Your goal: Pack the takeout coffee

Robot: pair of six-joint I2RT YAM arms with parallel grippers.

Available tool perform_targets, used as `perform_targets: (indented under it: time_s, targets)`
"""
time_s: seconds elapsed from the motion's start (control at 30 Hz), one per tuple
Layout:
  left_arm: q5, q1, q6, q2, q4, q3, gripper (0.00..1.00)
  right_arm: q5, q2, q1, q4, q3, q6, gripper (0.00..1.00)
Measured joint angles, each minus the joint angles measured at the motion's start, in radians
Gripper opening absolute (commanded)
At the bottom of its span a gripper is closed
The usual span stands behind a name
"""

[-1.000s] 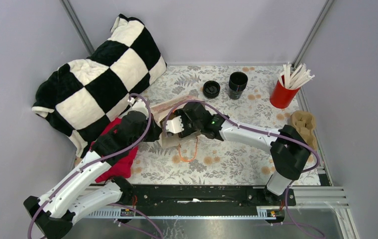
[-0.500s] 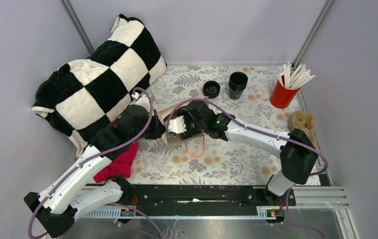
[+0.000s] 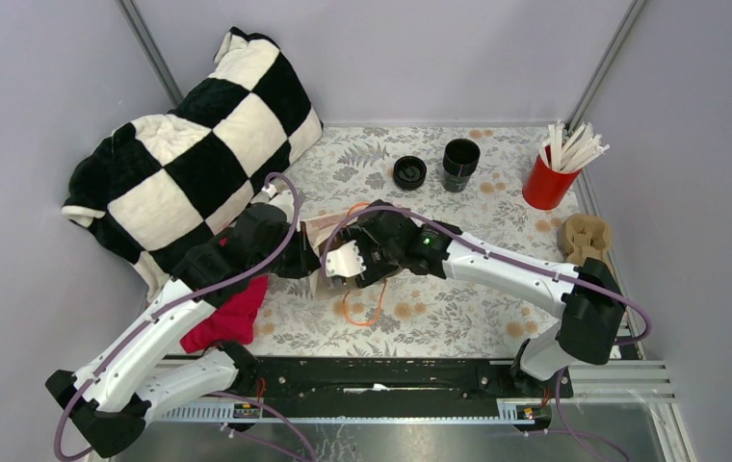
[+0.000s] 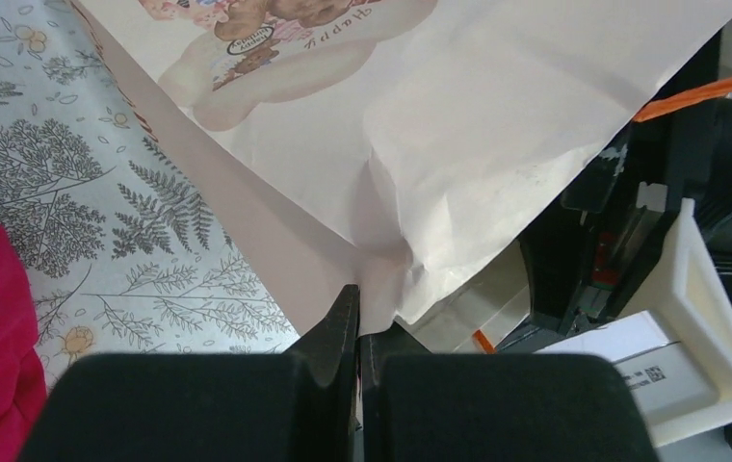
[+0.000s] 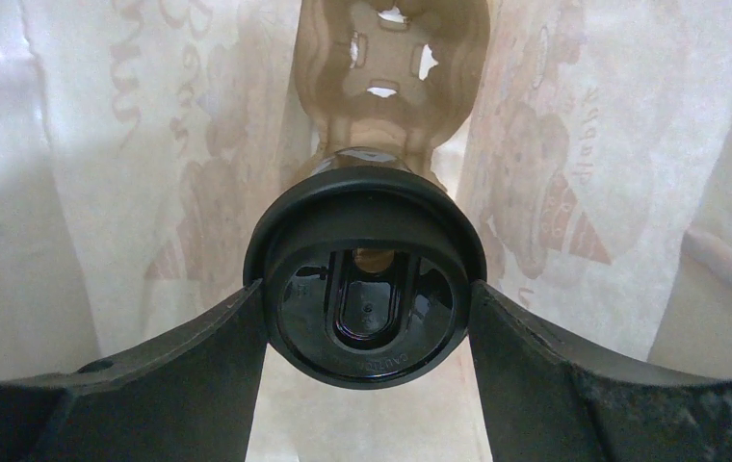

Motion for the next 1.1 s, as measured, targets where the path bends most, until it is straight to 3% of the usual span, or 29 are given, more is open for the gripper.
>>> perform_targets:
  time_s: [0.4, 0.8, 1.0, 1.1]
  targets:
    - [0.047, 0.000, 0.006, 0.034, -0.097, 0.069, 0.00, 0.006, 0.027, 0.000, -0.030, 0.063, -0.074, 0.37]
    - [-0.014, 0.000, -0.004, 0.038, -0.157, 0.102, 0.00, -0.059, 0.060, -0.013, 0.011, 0.048, -0.066, 0.34]
    - [-0.123, 0.000, -0.037, 0.035, -0.164, 0.135, 0.10, -0.083, 0.060, -0.014, 0.026, 0.033, 0.000, 0.32]
    - [-0.160, 0.000, -0.049, 0.031, -0.163, 0.139, 0.21, -0.080, 0.061, -0.014, 0.027, 0.036, 0.031, 0.32]
